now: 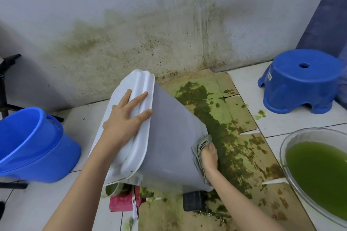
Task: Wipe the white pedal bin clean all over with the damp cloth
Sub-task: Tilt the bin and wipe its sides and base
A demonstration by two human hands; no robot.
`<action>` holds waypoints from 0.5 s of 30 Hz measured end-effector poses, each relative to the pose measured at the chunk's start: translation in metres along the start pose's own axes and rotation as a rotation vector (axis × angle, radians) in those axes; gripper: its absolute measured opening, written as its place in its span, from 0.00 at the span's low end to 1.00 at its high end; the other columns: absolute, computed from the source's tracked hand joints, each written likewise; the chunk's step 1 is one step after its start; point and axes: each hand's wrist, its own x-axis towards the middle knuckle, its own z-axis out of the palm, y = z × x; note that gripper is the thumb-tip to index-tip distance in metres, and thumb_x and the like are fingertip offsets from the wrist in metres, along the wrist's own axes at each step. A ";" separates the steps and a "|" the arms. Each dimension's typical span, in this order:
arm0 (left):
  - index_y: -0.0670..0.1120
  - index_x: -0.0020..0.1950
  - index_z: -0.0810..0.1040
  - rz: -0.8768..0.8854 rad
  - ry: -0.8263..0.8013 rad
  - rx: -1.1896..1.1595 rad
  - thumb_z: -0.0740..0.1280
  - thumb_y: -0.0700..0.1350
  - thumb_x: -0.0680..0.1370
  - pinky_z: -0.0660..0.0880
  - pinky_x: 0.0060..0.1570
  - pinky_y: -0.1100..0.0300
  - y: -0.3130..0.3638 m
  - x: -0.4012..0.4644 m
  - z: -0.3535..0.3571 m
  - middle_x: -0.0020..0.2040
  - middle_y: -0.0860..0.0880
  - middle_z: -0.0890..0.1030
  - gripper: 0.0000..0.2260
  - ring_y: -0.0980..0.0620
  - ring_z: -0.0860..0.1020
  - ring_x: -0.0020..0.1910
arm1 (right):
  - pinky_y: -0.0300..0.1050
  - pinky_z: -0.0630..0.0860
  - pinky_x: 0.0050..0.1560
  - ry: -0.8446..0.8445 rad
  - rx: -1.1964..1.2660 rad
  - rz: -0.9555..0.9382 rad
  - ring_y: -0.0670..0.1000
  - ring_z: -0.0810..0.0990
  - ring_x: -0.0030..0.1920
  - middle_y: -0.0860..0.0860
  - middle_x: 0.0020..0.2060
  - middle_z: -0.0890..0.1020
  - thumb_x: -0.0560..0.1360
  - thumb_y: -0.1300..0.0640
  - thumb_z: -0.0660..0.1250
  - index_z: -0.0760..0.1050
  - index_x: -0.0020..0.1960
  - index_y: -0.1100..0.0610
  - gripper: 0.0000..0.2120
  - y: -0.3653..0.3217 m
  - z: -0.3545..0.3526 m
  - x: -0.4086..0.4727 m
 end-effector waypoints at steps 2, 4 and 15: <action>0.79 0.61 0.62 -0.011 0.003 -0.001 0.60 0.68 0.67 0.53 0.71 0.38 -0.001 0.000 -0.001 0.74 0.69 0.51 0.22 0.53 0.52 0.77 | 0.50 0.46 0.76 -0.057 0.051 -0.065 0.47 0.50 0.76 0.44 0.76 0.54 0.82 0.47 0.47 0.50 0.77 0.51 0.24 -0.005 0.000 -0.041; 0.79 0.61 0.62 -0.009 0.006 0.003 0.61 0.67 0.68 0.53 0.71 0.39 -0.004 -0.002 -0.003 0.74 0.69 0.51 0.22 0.52 0.52 0.77 | 0.49 0.46 0.76 -0.139 0.062 -0.162 0.43 0.47 0.75 0.39 0.75 0.53 0.80 0.41 0.47 0.49 0.76 0.47 0.27 -0.020 0.004 -0.091; 0.77 0.62 0.65 0.027 0.036 -0.024 0.66 0.59 0.74 0.54 0.73 0.47 -0.001 0.002 0.002 0.73 0.70 0.52 0.20 0.55 0.52 0.76 | 0.51 0.49 0.75 -0.189 0.006 -0.477 0.49 0.51 0.76 0.46 0.76 0.57 0.80 0.39 0.45 0.59 0.75 0.47 0.26 -0.148 0.042 0.029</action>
